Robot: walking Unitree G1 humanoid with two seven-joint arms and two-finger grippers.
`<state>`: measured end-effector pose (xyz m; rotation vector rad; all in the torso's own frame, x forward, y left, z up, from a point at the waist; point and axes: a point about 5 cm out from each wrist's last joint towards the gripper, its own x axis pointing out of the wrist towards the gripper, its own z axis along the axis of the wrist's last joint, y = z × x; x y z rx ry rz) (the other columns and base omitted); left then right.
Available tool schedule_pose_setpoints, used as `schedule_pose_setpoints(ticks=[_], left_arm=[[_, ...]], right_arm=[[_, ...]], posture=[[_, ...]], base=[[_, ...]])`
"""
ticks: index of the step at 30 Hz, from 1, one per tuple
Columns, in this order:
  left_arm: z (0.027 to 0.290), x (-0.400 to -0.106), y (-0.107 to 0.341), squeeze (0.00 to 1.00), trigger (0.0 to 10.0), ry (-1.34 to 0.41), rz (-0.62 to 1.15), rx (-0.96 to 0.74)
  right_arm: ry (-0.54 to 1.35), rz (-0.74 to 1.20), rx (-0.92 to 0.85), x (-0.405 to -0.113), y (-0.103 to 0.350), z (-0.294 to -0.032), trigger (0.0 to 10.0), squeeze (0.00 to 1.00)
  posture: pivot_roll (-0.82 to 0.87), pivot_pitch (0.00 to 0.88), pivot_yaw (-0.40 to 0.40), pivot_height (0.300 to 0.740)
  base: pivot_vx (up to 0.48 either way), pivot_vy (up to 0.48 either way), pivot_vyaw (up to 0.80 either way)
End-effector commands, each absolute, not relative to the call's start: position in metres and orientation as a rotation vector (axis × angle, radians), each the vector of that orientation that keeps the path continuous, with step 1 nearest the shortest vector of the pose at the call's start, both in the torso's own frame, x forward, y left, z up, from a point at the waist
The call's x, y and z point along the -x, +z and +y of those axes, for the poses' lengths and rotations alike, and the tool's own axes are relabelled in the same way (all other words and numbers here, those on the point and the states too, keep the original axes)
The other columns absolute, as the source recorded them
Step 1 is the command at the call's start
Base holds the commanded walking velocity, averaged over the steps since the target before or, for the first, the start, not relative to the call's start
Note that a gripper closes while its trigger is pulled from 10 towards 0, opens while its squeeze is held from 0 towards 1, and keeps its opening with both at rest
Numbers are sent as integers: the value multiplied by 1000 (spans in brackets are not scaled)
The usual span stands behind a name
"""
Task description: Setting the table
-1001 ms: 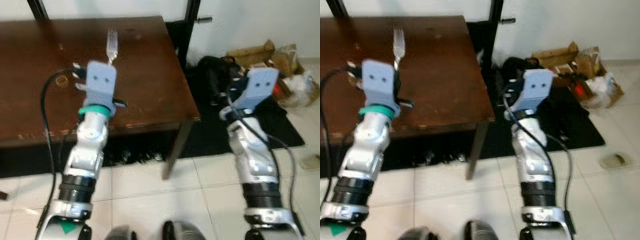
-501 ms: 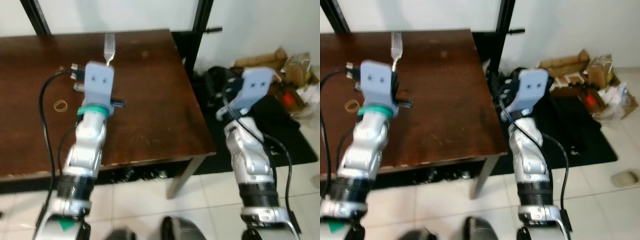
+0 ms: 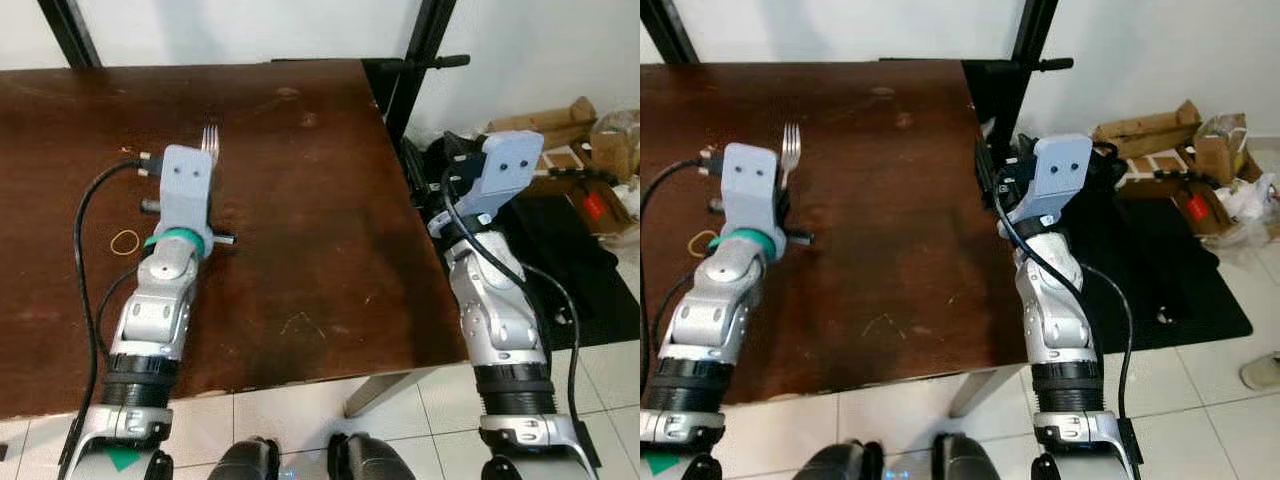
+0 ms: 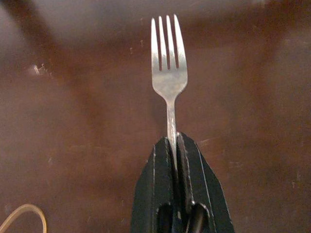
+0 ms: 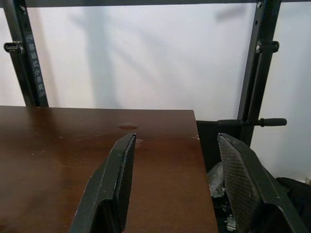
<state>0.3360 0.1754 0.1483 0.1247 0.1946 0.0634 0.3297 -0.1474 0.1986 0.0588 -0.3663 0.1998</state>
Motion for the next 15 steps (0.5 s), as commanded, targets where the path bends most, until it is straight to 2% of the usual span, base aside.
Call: schedule_pose_setpoints(ticks=[1,3,6,15], left_arm=[[181,-335,140,0,10000,75,256,-106],[196,-337,132,0,10000,146,336,-89],[202,-335,130,0,10000,168,357,-98],[224,-292,143,0,10000,95,428,-169]], right_arm=[[205,-353,-59,-329,195,-147,10000,0],[219,-354,-63,-329,196,-142,10000,0],[222,-352,-65,-328,195,-141,10000,0],[220,-325,-79,-321,187,-140,10000,0]], posture=[[34,0,14,740],[37,0,20,740],[35,0,24,740],[67,0,25,740]], base=[[0,0,0],[0,0,0],[0,0,0],[0,0,0]])
